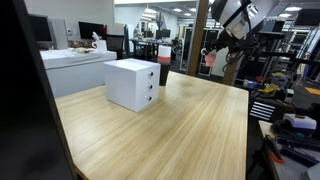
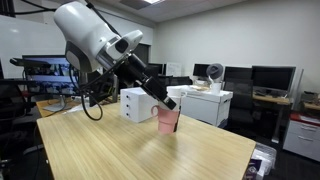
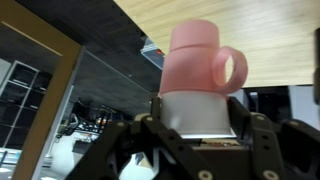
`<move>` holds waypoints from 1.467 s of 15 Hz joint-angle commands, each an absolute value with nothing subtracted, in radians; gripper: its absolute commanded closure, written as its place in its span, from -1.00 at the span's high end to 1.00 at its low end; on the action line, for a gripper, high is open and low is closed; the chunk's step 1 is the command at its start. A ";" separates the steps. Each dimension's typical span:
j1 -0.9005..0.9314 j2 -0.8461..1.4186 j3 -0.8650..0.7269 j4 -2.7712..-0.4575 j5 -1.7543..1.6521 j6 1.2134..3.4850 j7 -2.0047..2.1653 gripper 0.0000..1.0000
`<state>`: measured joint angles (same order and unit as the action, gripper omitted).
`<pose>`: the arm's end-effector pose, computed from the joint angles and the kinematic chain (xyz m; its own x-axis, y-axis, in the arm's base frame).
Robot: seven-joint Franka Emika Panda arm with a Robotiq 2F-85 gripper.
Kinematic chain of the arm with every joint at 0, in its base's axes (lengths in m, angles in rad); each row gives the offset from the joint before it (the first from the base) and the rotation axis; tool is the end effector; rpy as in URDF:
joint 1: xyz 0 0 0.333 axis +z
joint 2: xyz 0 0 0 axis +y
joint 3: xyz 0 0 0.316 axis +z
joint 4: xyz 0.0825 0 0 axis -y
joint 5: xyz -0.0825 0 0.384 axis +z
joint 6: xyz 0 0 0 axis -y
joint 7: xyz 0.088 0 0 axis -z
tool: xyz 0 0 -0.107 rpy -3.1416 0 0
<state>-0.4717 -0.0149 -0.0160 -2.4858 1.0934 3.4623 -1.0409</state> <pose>0.3657 -0.3118 0.3763 0.5815 -0.3421 0.7381 -0.6493 -0.7418 0.1677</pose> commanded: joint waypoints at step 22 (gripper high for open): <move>0.465 0.374 -0.805 -2.253 1.401 3.459 -0.983 -0.18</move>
<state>0.3441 0.3158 -0.7041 -2.2735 1.3396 3.4520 -1.0369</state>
